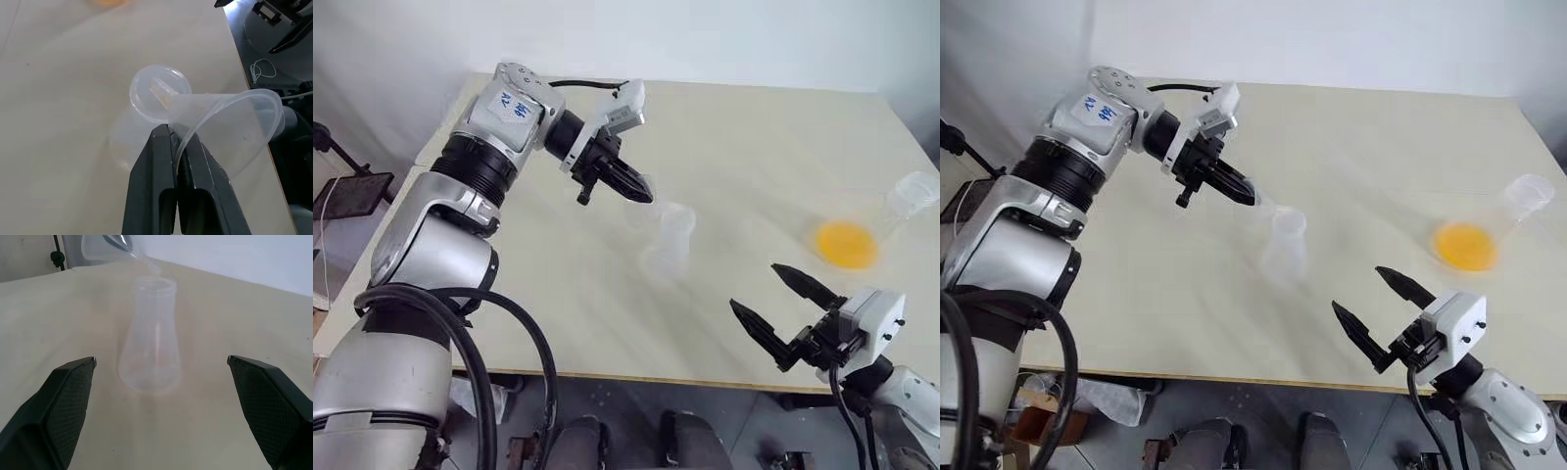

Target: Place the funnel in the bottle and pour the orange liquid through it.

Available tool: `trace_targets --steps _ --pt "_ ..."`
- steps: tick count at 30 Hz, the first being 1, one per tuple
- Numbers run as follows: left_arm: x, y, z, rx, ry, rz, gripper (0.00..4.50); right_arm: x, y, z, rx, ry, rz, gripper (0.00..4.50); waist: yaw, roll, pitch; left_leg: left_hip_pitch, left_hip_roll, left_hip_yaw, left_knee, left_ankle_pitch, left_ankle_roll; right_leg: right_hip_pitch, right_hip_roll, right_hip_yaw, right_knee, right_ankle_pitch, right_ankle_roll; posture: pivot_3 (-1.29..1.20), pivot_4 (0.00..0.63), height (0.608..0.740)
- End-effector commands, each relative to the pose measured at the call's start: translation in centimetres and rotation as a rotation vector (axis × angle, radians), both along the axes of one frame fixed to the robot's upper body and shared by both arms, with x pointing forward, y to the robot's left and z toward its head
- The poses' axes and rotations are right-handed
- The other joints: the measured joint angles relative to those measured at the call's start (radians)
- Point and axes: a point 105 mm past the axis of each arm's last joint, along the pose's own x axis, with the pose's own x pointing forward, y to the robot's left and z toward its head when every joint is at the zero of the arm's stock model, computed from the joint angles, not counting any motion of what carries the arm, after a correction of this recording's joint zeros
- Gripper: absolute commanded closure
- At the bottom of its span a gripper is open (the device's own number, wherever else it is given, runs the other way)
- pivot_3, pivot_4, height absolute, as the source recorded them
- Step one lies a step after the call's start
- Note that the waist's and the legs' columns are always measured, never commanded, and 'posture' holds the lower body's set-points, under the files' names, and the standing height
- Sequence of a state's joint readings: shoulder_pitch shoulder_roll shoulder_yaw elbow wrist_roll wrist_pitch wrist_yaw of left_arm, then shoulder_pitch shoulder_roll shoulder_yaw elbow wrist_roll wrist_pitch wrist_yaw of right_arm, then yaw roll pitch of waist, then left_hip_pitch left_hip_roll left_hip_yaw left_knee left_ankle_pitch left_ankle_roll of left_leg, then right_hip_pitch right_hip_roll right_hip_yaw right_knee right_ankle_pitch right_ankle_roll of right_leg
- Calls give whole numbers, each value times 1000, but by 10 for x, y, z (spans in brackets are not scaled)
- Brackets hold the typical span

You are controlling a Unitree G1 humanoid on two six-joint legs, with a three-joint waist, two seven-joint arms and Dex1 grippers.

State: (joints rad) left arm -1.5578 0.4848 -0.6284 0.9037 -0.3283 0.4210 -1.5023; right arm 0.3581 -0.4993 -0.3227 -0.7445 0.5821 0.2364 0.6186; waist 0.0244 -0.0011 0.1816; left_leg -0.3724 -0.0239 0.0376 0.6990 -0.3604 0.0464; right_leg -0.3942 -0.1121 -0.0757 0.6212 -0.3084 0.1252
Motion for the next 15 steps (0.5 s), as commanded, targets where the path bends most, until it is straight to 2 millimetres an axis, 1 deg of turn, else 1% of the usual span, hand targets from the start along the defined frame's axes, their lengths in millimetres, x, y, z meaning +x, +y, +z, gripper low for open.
trace_targets --steps 1,8,14,15 --pt "-14 -8 10 16 20 -128 4480 -3 4 12 3 -68 3 0 2 0 0 0 0 0 0 0 0 0 0 0 0 0 0 0 150 740" --pt "-15 -20 11 15 13 -153 4480 -3 5 12 8 -76 -6 0 1 0 0 -1 -1 0 0 0 1 0 0 -1 0 0 0 0 150 740" --pt "-13 -24 13 10 5 -152 4480 -2 6 13 13 -81 -14 0 0 0 0 0 -1 0 0 0 1 0 0 -1 0 0 0 0 150 740" --pt "-13 -25 14 7 5 -152 4022 -2 6 13 13 -82 -15 0 1 0 0 0 0 0 0 0 1 0 0 -1 0 0 0 0 150 740"
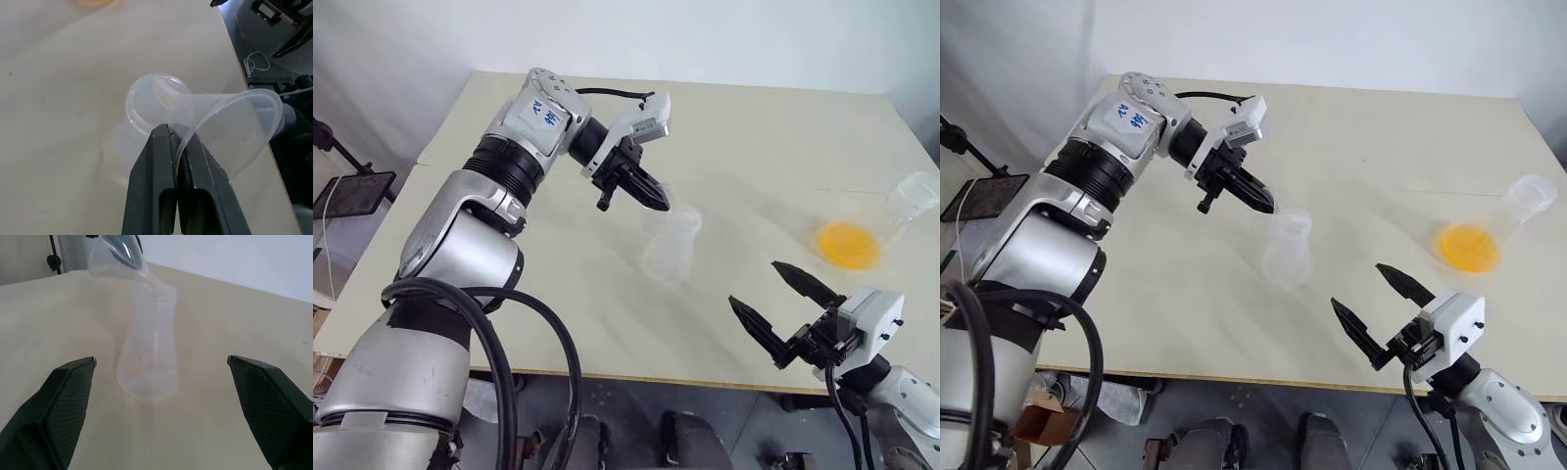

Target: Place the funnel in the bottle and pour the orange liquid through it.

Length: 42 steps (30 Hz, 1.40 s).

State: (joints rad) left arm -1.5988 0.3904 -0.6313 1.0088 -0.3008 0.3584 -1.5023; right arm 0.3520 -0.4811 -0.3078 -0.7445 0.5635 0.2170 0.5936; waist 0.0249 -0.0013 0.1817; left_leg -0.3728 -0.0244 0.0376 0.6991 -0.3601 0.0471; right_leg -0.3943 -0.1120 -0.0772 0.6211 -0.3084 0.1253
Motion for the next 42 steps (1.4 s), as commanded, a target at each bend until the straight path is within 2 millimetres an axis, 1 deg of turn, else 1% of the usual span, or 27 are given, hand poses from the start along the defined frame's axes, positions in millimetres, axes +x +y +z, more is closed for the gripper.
trace_targets --steps 1,4,13,19,30,32,36,39,42 --pt "-13 -3 18 -6 13 -106 3823 -4 6 11 3 -60 7 0 0 0 0 0 0 0 0 0 0 0 0 0 0 0 0 0 150 740" --pt "-13 -4 18 -11 11 -109 2936 -4 7 10 6 -61 4 0 1 0 0 0 0 0 0 0 0 0 0 0 0 0 0 0 150 740" --pt "-14 -7 24 -65 31 -105 30 -3 8 9 14 -61 3 0 0 0 0 0 0 0 0 0 0 0 0 0 0 0 0 0 150 740" --pt "-15 -10 30 -121 47 -104 8 -2 9 9 19 -60 8 0 0 0 0 0 0 0 0 0 0 0 0 -1 0 0 0 0 150 740" --pt "-6 -15 31 -189 23 -44 8 -1 9 8 22 -59 5 0 1 0 0 0 0 0 0 0 0 0 0 -3 1 0 0 0 150 740" --pt "-1 -18 34 -230 3 -8 8 -1 9 8 22 -60 3 0 1 0 0 0 0 0 0 0 0 0 0 -3 1 0 0 0 150 740" --pt "4 -23 40 -314 19 42 8 -1 8 8 30 -61 -6 0 0 0 0 0 0 1 0 0 0 0 0 -3 1 0 0 0 150 740" --pt "2 -22 38 -309 36 32 8 0 8 7 32 -60 -7 0 -1 0 0 0 0 1 0 0 0 0 1 -3 1 0 0 0 150 740" --pt "6 -20 35 -308 21 54 8 0 8 7 35 -59 -7 0 0 0 0 1 0 1 0 0 0 0 1 -3 1 0 0 0 150 740"
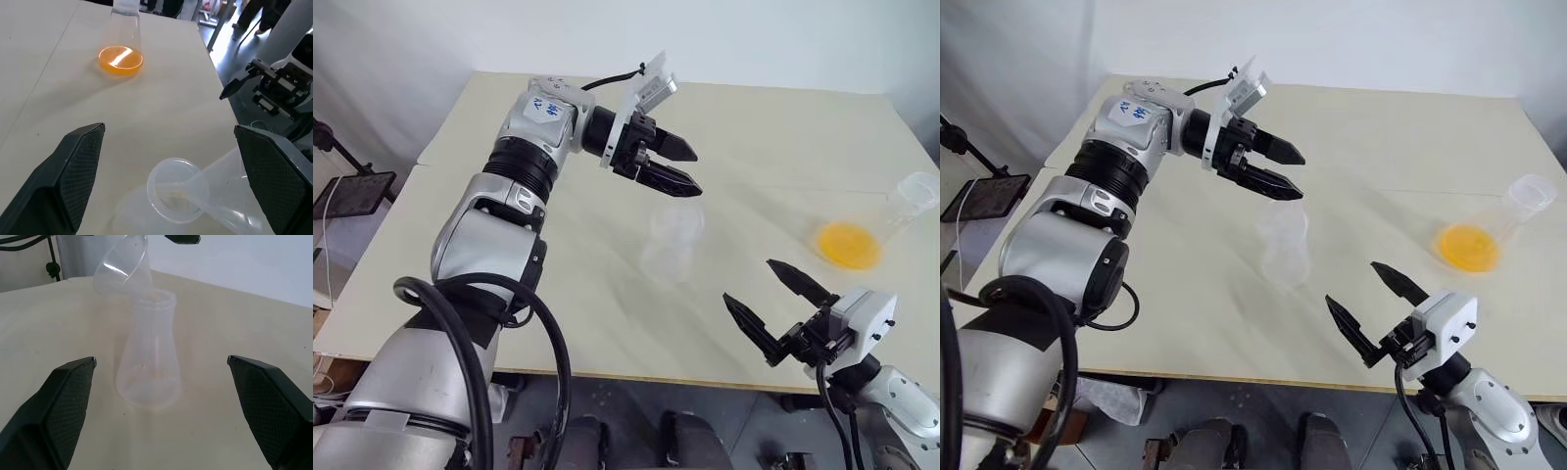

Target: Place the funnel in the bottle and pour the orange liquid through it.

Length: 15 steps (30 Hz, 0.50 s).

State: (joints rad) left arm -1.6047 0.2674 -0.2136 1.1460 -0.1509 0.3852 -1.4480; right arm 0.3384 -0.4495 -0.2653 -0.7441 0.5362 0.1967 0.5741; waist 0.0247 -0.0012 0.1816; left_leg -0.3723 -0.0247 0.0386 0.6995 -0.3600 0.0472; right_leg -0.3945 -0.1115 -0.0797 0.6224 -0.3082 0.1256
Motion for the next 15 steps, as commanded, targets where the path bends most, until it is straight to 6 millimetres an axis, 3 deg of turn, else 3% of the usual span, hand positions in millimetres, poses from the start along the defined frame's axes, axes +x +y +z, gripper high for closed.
trace_targets --steps 1,7,11,15 --pt "-2 -3 12 -11 -55 -8 8 -1 1 7 11 -40 -6 0 1 0 0 0 0 0 0 0 0 0 0 0 0 0 0 0 150 740" --pt "2 -1 12 -31 -62 19 8 0 2 7 15 -42 -7 0 0 0 0 0 0 0 0 0 0 0 0 0 0 0 0 0 150 740" --pt "3 3 31 -204 -53 27 8 1 2 6 22 -42 -8 0 0 0 0 0 0 0 0 0 0 0 0 0 0 0 0 0 150 740" --pt "2 20 38 -314 -38 4 8 1 3 5 25 -39 -4 0 -2 0 0 1 0 0 0 0 0 0 0 0 1 0 0 0 150 740"
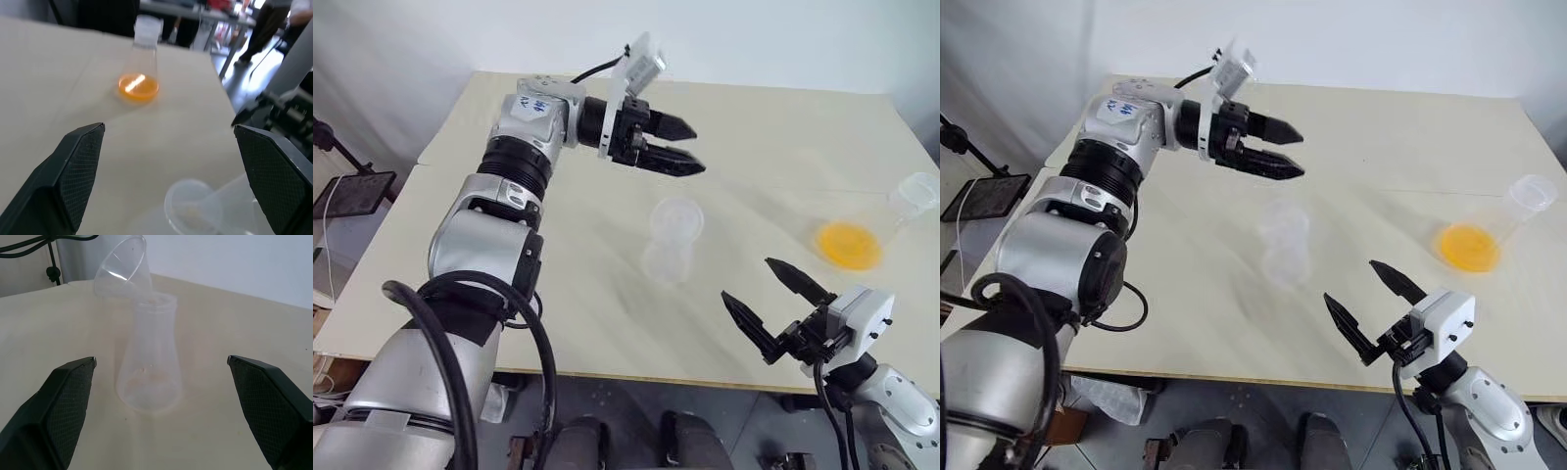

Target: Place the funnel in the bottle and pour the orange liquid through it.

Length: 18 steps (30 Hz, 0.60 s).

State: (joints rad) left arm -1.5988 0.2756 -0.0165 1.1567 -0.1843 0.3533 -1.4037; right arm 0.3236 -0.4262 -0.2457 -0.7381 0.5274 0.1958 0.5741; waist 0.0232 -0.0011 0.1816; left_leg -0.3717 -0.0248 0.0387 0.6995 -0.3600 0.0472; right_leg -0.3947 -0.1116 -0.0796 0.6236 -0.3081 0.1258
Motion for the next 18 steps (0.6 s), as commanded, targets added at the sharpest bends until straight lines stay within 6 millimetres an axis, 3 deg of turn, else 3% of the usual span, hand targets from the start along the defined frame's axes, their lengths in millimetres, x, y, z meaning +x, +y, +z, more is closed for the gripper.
trace_targets --steps 1,5,8,15,18 --pt "-1 17 9 -88 -37 -12 8 0 -1 6 4 -35 -10 0 0 0 0 0 0 0 0 0 0 0 0 0 0 0 0 0 150 740" --pt "3 39 9 -134 -55 19 8 0 -1 6 4 -35 -8 0 -1 0 0 1 0 1 0 0 0 0 0 0 1 0 0 0 150 740" --pt "0 65 7 -166 -105 27 595 -1 -1 5 4 -32 -6 0 -2 0 0 0 0 1 0 0 0 -1 0 0 2 0 0 0 150 740" --pt "-21 120 -38 11 -184 12 2781 1 -4 5 -11 -29 3 0 -4 1 0 1 0 0 0 0 0 -1 0 1 3 0 0 0 150 740" --pt "-36 128 -57 75 -167 -24 3751 3 -7 8 -21 -39 4 0 -3 1 0 1 0 -1 1 0 0 -1 -2 2 4 0 0 0 150 740"
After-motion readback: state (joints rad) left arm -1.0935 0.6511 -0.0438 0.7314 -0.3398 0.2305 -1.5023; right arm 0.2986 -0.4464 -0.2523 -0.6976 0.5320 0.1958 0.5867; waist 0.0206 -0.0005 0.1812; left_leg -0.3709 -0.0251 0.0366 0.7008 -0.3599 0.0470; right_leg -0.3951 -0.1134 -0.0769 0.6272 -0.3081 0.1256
